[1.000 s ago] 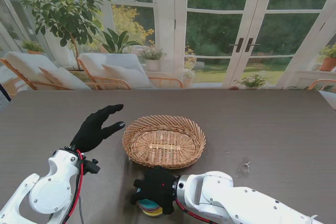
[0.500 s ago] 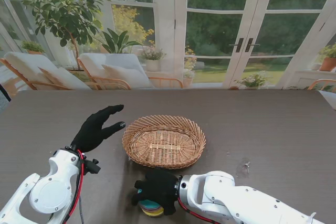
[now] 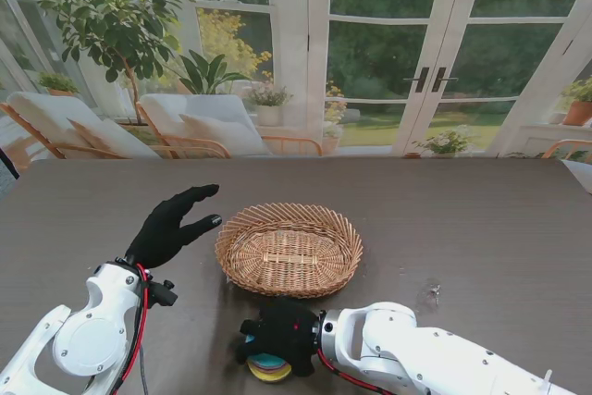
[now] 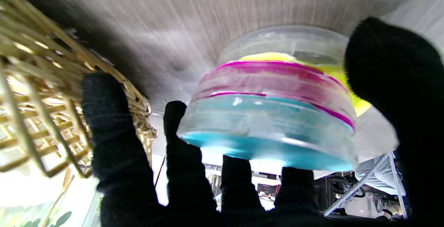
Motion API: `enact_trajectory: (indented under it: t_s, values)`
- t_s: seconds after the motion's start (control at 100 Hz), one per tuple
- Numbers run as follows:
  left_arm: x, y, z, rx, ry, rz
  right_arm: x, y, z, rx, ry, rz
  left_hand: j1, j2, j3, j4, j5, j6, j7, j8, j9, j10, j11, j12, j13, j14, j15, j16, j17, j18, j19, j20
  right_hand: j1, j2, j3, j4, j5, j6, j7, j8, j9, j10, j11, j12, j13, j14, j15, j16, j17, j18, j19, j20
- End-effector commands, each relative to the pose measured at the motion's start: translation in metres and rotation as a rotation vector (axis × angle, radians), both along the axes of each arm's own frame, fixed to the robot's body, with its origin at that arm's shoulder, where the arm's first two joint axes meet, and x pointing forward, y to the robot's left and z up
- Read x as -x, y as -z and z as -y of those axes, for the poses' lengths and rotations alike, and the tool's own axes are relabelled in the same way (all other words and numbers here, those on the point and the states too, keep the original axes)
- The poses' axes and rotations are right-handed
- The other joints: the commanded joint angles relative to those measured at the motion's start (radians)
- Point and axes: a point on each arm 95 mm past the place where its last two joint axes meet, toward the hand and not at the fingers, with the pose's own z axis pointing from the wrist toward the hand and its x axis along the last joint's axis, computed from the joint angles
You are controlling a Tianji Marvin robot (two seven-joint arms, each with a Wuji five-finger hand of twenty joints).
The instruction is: Stack culture dishes into a storage basket
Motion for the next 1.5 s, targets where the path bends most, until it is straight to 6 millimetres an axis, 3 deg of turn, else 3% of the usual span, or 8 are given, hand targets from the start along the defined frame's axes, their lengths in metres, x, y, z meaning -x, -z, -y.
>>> enact_trajectory:
  t_s: [0.0,0.25,0.63,0.78,1.16,1.37,1.49]
  values:
    - [0.0017,0.0017,0.0009,-0.003,0.007,-0.015,0.0012,0.0059,0.0024,0.026,0.002,-0.001,0.024,0.060,-0.016,0.024,0.018,-0.026,0.002,0.001,-0.011,0.000,0.000,0.007,0.003,-0.001,0.006,0.008,-0.015,-0.001,-0.014,0.010,0.009,-0.071,0.076,0.002,-0.036,-0.014,0.019,-0.023,-0.016,-0.001,0.016,0.002,0.015,0.011,-0.007,-0.010,-0.287,0.070,0.033,-0.011]
    - [0.0021,0.0015,0.0005,-0.004,0.007,-0.016,0.0039,0.0068,0.0025,0.047,-0.008,0.021,0.025,0.061,-0.016,0.024,0.020,-0.026,0.003,0.001,-0.012,-0.001,0.000,0.007,0.002,0.000,0.005,0.008,-0.015,-0.001,-0.014,0.010,0.030,-0.059,0.072,0.006,-0.041,-0.016,0.019,-0.036,-0.037,0.001,0.022,0.008,0.027,0.009,0.007,-0.001,-0.266,0.075,0.053,-0.011]
    - [0.0026,0.0014,0.0005,-0.007,0.005,-0.021,0.0031,0.0075,0.0019,0.089,-0.027,0.001,0.026,0.063,-0.017,0.024,0.021,-0.025,0.003,0.001,-0.012,0.000,0.000,0.008,0.003,-0.001,0.006,0.008,-0.014,0.000,-0.013,0.010,0.064,-0.078,0.084,0.013,-0.056,-0.030,0.077,0.017,-0.052,-0.006,0.060,0.057,0.050,0.000,0.037,0.020,-0.216,0.066,0.109,-0.004]
    - [0.0028,0.0014,0.0005,-0.009,0.006,-0.025,0.0019,0.0069,0.0004,0.106,-0.037,-0.019,0.028,0.063,-0.016,0.024,0.024,-0.024,0.004,0.002,-0.012,0.000,0.000,0.008,0.004,0.000,0.006,0.009,-0.013,0.001,-0.013,0.010,0.080,-0.045,0.060,0.018,-0.075,-0.032,0.067,0.030,-0.081,-0.003,0.069,0.074,0.044,-0.006,0.046,0.026,-0.212,0.065,0.120,-0.007]
    - [0.0033,0.0015,-0.0003,-0.010,0.005,-0.027,0.0029,0.0104,0.0049,0.088,-0.037,-0.019,0.029,0.064,-0.017,0.024,0.024,-0.025,0.004,0.002,-0.011,0.001,0.000,0.008,0.009,0.002,0.008,0.011,-0.011,0.002,-0.012,0.011,0.097,-0.091,0.082,0.014,-0.088,-0.016,0.101,0.076,-0.075,-0.003,0.098,0.092,0.073,-0.014,0.088,0.043,-0.159,0.056,0.160,-0.001]
    - [0.0037,0.0017,-0.0004,-0.009,0.002,-0.030,0.0061,0.0109,0.0090,0.087,-0.026,-0.002,0.030,0.064,-0.016,0.024,0.026,-0.023,0.005,0.002,-0.012,0.002,-0.001,0.008,0.009,0.001,0.008,0.012,-0.010,0.001,-0.012,0.011,0.075,-0.098,0.083,0.011,-0.104,-0.003,0.082,0.062,-0.072,0.010,0.084,0.083,0.066,-0.001,0.080,0.039,-0.173,0.068,0.151,-0.008]
    - [0.0038,0.0019,-0.0005,-0.010,0.003,-0.033,0.0062,0.0118,0.0093,0.076,-0.028,-0.008,0.029,0.065,-0.017,0.024,0.025,-0.026,0.005,0.002,-0.013,0.001,0.000,0.008,0.010,0.000,0.008,0.012,-0.010,0.002,-0.011,0.011,0.094,-0.109,0.088,0.011,-0.042,-0.006,0.107,0.064,-0.020,0.013,0.086,0.078,0.101,0.004,0.090,0.042,-0.144,0.071,0.166,-0.006]
